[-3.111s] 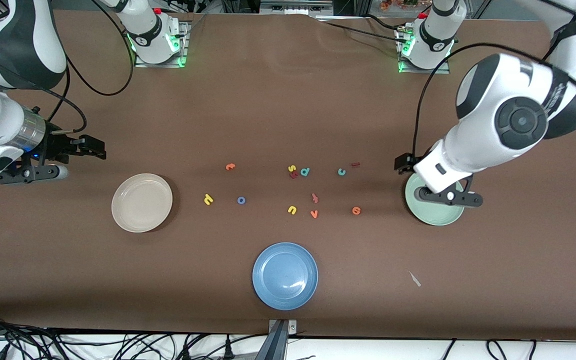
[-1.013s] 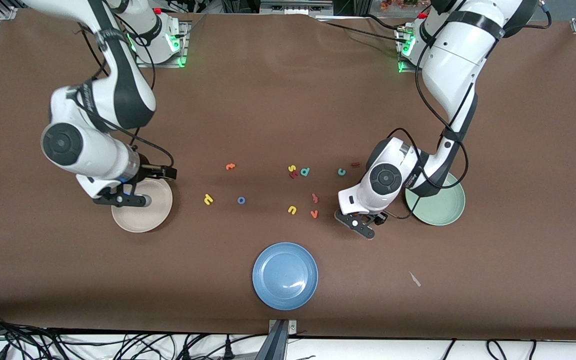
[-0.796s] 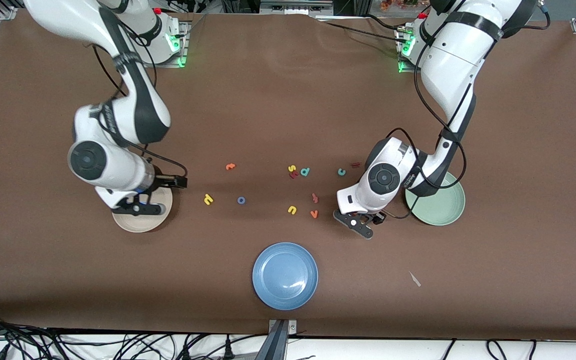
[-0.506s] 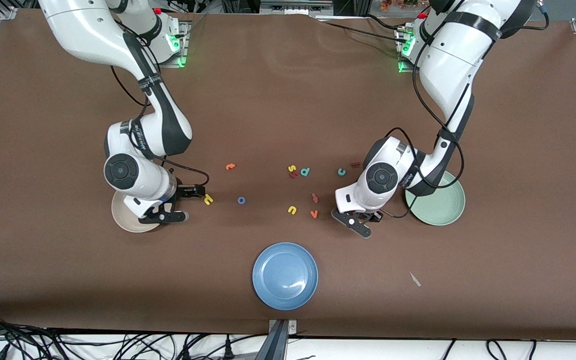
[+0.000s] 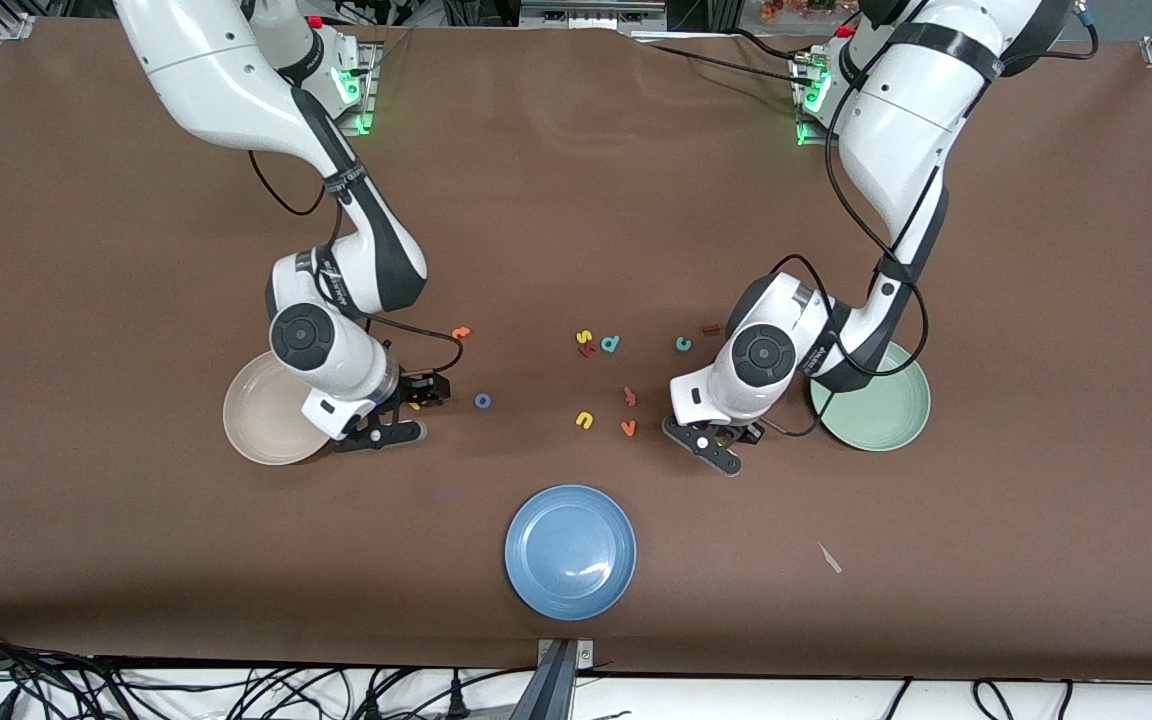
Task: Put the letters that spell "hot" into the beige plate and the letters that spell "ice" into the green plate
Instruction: 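Carry the orange letter over the green plate while the right gripper grasps yellow, then open the left gripper over the green plate while the right gripper lifts yellow, then drop the yellow letter on the cream plate while the left gripper grasps red, then carry the red letter to the green plate while the right gripper reaches orange, then release the red letter with the left gripper while the right gripper grasps orange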
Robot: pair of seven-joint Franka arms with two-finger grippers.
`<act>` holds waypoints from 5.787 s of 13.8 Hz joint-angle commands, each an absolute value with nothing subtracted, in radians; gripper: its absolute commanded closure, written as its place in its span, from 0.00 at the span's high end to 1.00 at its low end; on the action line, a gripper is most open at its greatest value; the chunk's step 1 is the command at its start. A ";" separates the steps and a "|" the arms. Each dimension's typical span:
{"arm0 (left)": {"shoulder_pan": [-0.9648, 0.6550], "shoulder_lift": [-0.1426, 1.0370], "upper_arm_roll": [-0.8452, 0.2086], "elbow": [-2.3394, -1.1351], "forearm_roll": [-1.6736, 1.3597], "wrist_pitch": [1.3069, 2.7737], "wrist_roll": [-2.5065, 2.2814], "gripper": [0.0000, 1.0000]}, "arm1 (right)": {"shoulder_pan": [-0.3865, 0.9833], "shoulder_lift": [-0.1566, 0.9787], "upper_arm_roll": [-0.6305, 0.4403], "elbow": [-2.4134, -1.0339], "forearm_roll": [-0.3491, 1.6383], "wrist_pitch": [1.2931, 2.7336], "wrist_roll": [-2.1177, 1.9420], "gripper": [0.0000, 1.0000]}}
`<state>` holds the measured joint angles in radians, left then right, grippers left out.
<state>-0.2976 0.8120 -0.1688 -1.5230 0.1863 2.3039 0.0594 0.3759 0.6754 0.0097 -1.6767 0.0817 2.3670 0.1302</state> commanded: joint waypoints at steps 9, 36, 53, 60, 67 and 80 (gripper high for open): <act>-0.143 0.638 -0.163 -1.531 0.215 1.973 0.104 0.21 | 0.371 0.695 0.008 -1.750 0.078 2.456 -0.097 0.95; -0.026 0.594 -0.541 -1.763 0.282 1.944 0.018 1.00 | 0.387 0.693 0.009 -1.776 0.080 2.494 -0.127 0.26; 0.003 0.606 -0.565 -1.968 0.428 2.229 0.287 0.29 | 0.361 0.468 -0.275 -1.782 0.109 2.095 -0.333 0.11; 0.003 0.609 -0.565 -1.994 0.428 2.276 0.284 0.30 | 0.327 0.503 -0.275 -1.867 0.209 2.237 -0.333 0.16; 0.011 0.594 -0.565 -1.993 0.428 2.270 0.294 0.00 | 0.311 0.506 -0.264 -1.815 0.256 2.115 -0.238 1.00; 0.247 0.630 -0.492 -1.755 0.430 2.075 0.767 0.00 | 0.318 0.434 -0.009 -1.988 0.255 2.367 0.551 1.00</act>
